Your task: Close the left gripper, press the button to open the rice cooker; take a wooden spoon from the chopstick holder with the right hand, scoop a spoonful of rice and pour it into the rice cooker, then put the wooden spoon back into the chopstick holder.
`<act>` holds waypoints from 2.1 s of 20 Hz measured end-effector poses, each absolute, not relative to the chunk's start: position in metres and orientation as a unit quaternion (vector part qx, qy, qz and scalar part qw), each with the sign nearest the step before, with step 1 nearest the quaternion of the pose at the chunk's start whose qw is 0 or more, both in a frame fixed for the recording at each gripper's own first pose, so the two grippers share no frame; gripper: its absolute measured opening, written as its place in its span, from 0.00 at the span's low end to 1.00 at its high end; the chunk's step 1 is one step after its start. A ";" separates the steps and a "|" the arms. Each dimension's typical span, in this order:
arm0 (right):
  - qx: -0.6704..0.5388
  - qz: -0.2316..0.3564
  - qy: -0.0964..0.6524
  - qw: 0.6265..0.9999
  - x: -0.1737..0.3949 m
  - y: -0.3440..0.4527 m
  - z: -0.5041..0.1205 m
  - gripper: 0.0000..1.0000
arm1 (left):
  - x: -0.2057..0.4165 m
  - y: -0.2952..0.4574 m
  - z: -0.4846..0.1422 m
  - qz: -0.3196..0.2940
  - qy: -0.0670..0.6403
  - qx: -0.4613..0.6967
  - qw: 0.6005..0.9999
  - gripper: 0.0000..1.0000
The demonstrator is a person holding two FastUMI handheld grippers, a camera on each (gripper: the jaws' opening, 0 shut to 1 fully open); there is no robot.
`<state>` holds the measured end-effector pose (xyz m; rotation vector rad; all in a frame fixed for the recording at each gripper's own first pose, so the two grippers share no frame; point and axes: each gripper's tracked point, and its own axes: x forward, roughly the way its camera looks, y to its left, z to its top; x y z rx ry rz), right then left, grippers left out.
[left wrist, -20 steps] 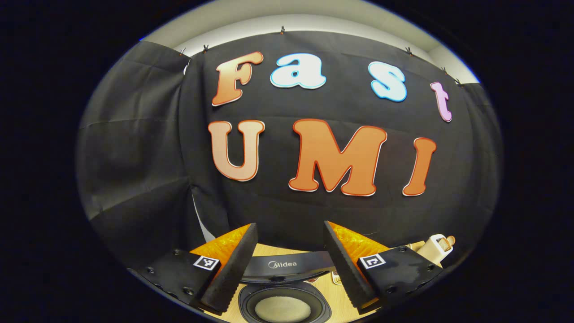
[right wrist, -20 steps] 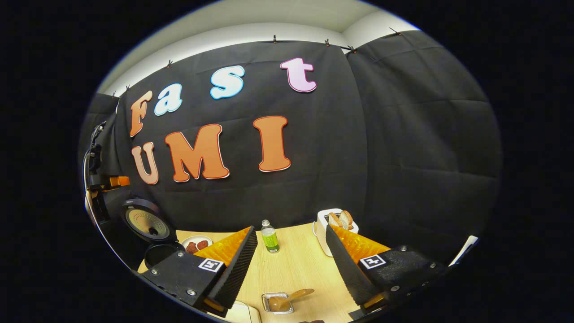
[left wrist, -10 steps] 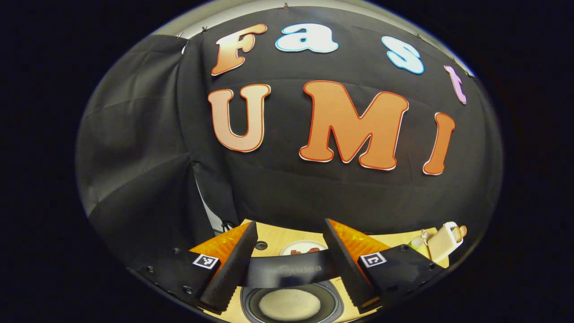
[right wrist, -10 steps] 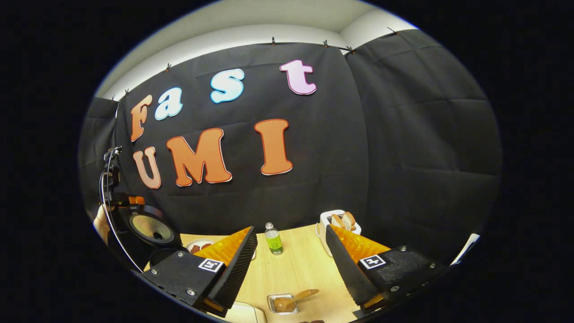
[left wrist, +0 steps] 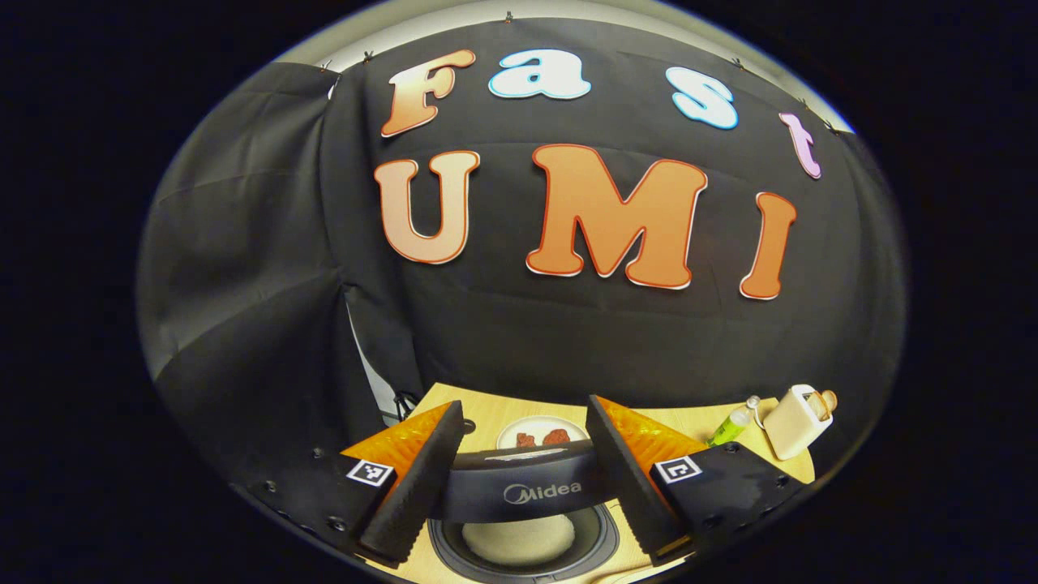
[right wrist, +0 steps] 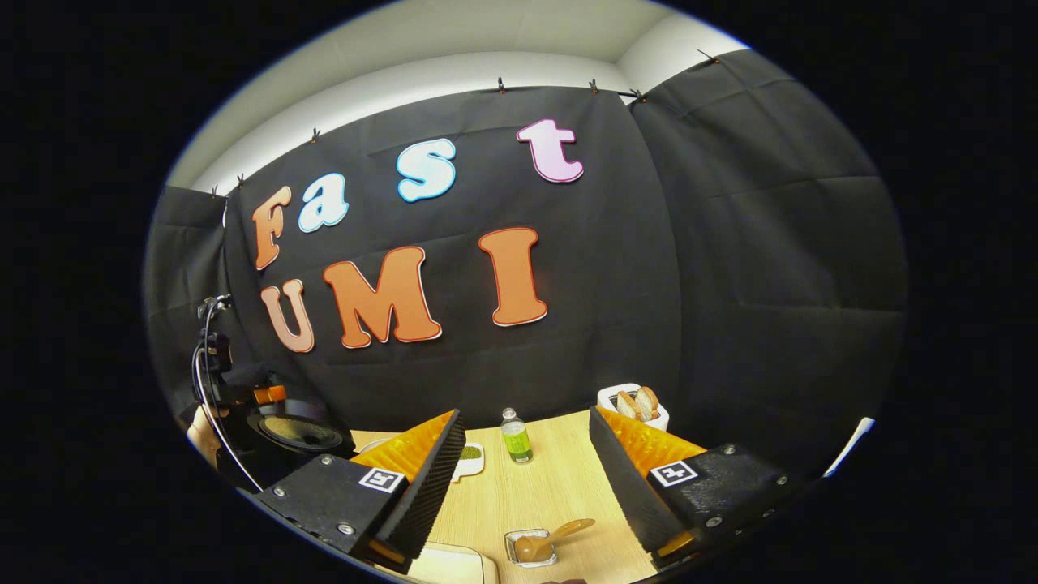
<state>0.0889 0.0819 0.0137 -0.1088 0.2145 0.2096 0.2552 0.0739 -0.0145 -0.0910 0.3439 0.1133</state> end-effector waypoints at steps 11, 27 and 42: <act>-0.062 0.139 0.125 0.980 0.064 0.074 0.005 0.95 | 0.176 0.054 -0.114 0.062 0.208 -0.034 0.976 1.00; -0.049 0.146 0.163 0.975 0.051 0.049 -0.024 0.95 | 0.150 0.044 -0.181 0.088 0.219 -0.008 0.972 0.97; -0.058 0.132 0.161 0.976 0.046 0.038 -0.028 0.95 | 0.136 0.047 -0.174 0.085 0.266 -0.030 0.960 0.95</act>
